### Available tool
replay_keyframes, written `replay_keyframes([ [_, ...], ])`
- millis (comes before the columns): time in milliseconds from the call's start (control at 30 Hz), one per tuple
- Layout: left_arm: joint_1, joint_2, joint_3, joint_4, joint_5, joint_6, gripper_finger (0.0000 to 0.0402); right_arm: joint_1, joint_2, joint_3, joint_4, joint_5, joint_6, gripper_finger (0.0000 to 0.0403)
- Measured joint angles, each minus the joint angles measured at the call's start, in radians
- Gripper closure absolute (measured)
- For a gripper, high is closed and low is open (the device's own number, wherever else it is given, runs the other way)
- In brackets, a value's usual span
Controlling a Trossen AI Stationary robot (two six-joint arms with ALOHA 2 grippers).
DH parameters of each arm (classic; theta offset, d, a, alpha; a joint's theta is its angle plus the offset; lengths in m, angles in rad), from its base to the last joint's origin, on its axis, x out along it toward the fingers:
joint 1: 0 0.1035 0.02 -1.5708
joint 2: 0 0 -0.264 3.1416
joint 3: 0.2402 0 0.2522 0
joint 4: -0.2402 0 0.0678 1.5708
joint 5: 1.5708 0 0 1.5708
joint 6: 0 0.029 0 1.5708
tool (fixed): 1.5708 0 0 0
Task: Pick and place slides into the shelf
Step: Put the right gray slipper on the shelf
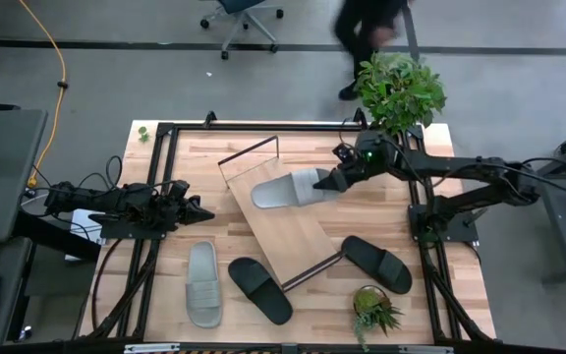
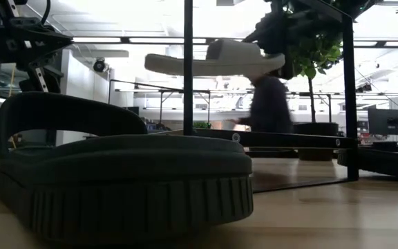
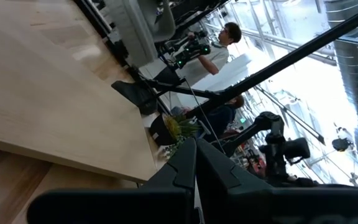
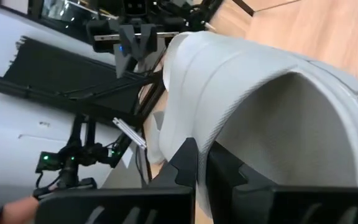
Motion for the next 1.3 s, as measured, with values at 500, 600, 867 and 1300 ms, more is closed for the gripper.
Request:
replay_keyframes([
  [500, 0.0, 0.0, 0.0, 0.0, 0.0, 0.0, 0.0401, -0.035, 0.247, 0.168, -0.017, -0.099, -0.087, 0.0403],
  [600, 0.0, 0.0, 0.0, 0.0, 0.0, 0.0, 0.0401, -0.035, 0.295, 0.198, -0.017, -0.09, -0.095, 0.0403],
  [867, 0.0, 0.0, 0.0, 0.0, 0.0, 0.0, 0.0401, -0.037, 0.397, 0.265, -0.016, -0.038, -0.132, 0.0403],
  [1300, 0.0, 0.0, 0.0, 0.0, 0.0, 0.002, 0.0401, -0.092, 0.506, 0.339, -0.001, -0.067, -0.147, 0.0403],
])
